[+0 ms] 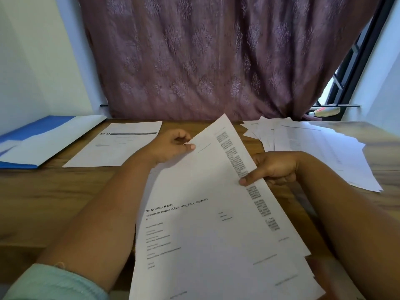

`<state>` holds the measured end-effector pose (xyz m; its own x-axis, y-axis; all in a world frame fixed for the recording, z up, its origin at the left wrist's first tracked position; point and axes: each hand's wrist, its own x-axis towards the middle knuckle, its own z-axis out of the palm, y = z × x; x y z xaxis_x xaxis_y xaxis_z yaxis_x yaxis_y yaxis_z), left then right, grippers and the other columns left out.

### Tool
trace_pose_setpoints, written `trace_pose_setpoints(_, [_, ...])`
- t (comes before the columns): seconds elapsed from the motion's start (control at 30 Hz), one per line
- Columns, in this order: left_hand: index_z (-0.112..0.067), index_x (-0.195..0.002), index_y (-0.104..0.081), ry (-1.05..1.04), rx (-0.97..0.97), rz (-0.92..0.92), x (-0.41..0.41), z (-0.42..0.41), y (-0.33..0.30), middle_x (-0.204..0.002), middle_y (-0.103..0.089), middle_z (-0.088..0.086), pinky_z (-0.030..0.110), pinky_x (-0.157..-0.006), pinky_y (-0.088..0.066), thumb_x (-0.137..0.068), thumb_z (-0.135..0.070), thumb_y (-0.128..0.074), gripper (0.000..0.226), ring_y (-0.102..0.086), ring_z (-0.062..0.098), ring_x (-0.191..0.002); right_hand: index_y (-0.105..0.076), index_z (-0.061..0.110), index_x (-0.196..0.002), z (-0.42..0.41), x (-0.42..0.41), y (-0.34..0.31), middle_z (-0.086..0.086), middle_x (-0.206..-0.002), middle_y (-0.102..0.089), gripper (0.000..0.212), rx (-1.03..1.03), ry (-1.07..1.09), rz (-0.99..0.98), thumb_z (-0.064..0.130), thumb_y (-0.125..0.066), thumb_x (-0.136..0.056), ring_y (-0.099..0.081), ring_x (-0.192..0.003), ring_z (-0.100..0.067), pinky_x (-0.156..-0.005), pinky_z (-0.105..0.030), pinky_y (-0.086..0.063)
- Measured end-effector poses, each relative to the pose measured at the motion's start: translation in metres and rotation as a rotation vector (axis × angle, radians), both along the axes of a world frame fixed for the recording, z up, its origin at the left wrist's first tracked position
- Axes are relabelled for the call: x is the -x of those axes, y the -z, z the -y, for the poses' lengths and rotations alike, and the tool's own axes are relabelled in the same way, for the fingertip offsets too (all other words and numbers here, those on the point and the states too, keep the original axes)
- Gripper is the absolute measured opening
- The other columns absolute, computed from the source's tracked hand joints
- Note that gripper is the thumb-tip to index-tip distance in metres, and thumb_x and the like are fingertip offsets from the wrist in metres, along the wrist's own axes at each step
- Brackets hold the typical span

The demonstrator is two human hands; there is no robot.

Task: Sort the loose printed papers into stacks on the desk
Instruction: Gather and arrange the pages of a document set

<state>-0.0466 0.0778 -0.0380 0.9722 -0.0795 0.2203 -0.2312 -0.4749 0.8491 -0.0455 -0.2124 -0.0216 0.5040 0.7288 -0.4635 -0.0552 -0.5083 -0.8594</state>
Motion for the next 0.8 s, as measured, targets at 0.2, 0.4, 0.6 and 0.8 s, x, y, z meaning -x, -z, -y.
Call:
trace_pose_setpoints(0.2, [-0.015,-0.087,-0.068,-0.004,-0.035,0.006,-0.001,0.002,0.002,-0.090,-0.064,-0.005,0.006,-0.074,-0.045,-0.083,-0.014,-0.078,0.011,-0.059,0.002,-0.079,-0.065,0.008,-0.113,-0.012,-0.002,0.006,-0.008,-0.109,-0.073,0.036,-0.030,0.145,0.071,0.032,-0.056,-0.088,-0.071,-0.099,-0.025,-0.089,-0.041,-0.057])
trace_pose_setpoints(0.4, [-0.021,-0.083,-0.072,0.057,-0.035,-0.074,0.003,-0.005,-0.001,-0.088,-0.068,-0.005,0.025,-0.077,-0.047,-0.082,-0.006,-0.073,0.015,-0.061,0.010,-0.082,-0.072,0.015,-0.105,-0.013,-0.013,0.011,-0.001,-0.100,-0.075,0.015,-0.030,0.483,0.478,0.015,-0.064,-0.092,-0.073,-0.089,-0.021,-0.078,-0.033,-0.058])
trace_pose_setpoints(0.6, [-0.027,-0.089,-0.075,0.023,0.027,-0.154,0.000,-0.008,0.001,-0.108,-0.072,-0.002,0.025,-0.078,-0.048,-0.084,-0.003,-0.066,0.026,-0.063,0.014,-0.090,-0.064,0.007,-0.105,0.013,-0.046,0.007,-0.012,-0.092,-0.068,0.013,-0.234,1.163,0.543,0.013,-0.054,-0.098,-0.068,-0.081,-0.029,-0.072,-0.036,-0.058])
trace_pose_setpoints(0.8, [-0.017,-0.095,-0.072,0.081,-0.032,-0.175,0.002,-0.003,0.005,-0.090,-0.072,-0.008,0.019,-0.082,-0.051,-0.088,0.010,-0.060,0.030,-0.065,0.003,-0.082,-0.068,0.024,-0.110,-0.002,-0.005,0.000,0.002,-0.097,-0.075,0.048,0.019,0.506,0.330,0.060,-0.059,-0.080,-0.069,-0.096,-0.024,-0.076,-0.030,-0.051])
